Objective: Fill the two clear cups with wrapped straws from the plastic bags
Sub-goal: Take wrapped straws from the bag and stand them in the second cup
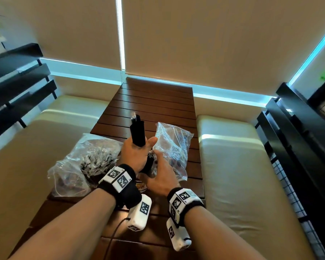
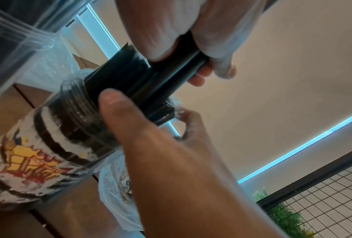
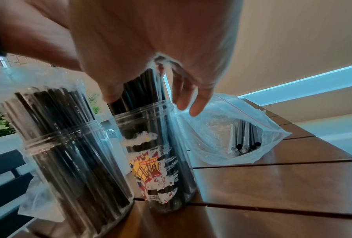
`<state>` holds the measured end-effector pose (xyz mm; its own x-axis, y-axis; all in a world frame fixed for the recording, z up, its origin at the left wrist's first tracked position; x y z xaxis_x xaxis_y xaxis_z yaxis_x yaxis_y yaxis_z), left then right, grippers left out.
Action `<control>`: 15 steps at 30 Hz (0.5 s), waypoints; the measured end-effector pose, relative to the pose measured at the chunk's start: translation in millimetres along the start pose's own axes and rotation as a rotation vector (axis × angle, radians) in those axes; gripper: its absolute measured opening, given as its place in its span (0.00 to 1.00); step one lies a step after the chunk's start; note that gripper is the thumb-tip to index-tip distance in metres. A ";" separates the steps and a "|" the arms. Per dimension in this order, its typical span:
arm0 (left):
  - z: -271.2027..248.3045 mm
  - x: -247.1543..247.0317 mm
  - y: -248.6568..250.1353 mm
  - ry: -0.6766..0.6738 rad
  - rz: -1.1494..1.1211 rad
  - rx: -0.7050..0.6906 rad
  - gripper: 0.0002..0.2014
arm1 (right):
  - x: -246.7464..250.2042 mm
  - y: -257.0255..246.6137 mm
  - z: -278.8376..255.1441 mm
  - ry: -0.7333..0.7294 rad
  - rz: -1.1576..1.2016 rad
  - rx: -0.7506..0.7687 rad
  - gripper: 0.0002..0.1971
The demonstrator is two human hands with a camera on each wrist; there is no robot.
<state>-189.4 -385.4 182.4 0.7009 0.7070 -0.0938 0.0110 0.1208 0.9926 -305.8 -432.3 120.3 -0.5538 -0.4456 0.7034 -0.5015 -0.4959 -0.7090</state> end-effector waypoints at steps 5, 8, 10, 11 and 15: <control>-3.4 0.8 -3.5 -0.008 0.020 0.025 0.24 | 0.3 -9.8 7.3 0.093 -0.036 -0.003 0.30; -2.1 6.4 -1.3 0.017 0.013 0.023 0.21 | 1.9 -12.5 14.8 0.078 -0.069 -0.004 0.27; -2.4 10.4 -1.8 0.031 0.020 0.020 0.19 | 5.4 -12.2 18.7 0.072 -0.101 -0.008 0.27; -3.1 10.0 -2.3 0.026 0.025 0.019 0.19 | 6.4 -12.2 19.5 0.071 -0.111 -0.002 0.27; -2.2 3.7 -9.1 -0.004 0.106 0.002 0.23 | 6.7 -11.7 21.1 0.061 -0.088 0.018 0.29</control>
<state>-188.5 -382.4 172.9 0.7012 0.7128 0.0123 -0.0622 0.0440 0.9971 -289.6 -445.2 134.4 -0.5479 -0.3543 0.7578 -0.5383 -0.5441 -0.6435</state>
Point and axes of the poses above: each hand's wrist, its own z-axis towards the middle knuckle, its own x-axis out of the back of the hand, y = z × x, the point moved 9 cm from there along z, towards the middle knuckle, and after that the axes turned 9 degrees about -z, right-handed, at the moved point
